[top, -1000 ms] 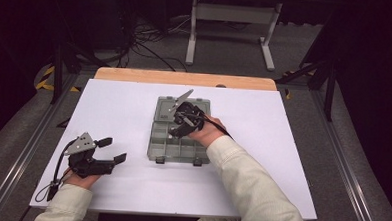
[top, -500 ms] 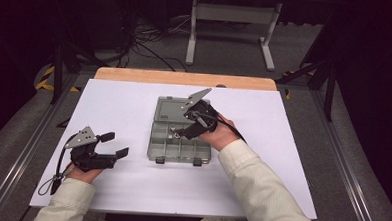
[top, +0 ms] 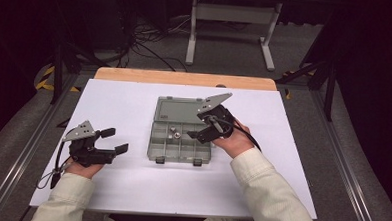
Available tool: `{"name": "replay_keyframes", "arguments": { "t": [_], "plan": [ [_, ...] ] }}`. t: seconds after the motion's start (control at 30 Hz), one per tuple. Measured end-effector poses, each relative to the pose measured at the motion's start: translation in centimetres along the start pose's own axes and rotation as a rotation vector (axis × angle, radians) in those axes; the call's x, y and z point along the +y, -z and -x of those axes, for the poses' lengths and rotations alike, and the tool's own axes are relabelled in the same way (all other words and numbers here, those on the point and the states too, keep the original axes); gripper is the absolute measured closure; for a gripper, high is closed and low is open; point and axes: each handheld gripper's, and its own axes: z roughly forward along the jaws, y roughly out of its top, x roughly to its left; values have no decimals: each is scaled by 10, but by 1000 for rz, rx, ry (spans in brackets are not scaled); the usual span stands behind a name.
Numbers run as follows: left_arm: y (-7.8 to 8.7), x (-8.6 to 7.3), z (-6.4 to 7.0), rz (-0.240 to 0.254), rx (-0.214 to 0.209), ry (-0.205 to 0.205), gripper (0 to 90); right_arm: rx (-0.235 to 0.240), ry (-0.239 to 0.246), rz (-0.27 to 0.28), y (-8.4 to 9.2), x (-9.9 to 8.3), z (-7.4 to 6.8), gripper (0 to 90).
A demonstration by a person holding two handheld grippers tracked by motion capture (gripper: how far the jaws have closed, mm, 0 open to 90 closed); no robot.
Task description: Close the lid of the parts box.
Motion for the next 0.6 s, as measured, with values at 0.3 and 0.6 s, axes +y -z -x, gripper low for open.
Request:
{"name": "replay_keyframes", "arguments": {
  "t": [0.3,0.6],
  "plan": [
    [-6,7,-2,-15,-9,1,160,-30,-35,19,12,-15,4,268],
    [-18,17,-15,-79,7,15,186,-68,-103,33,21,-30,13,260]
  ]
}}
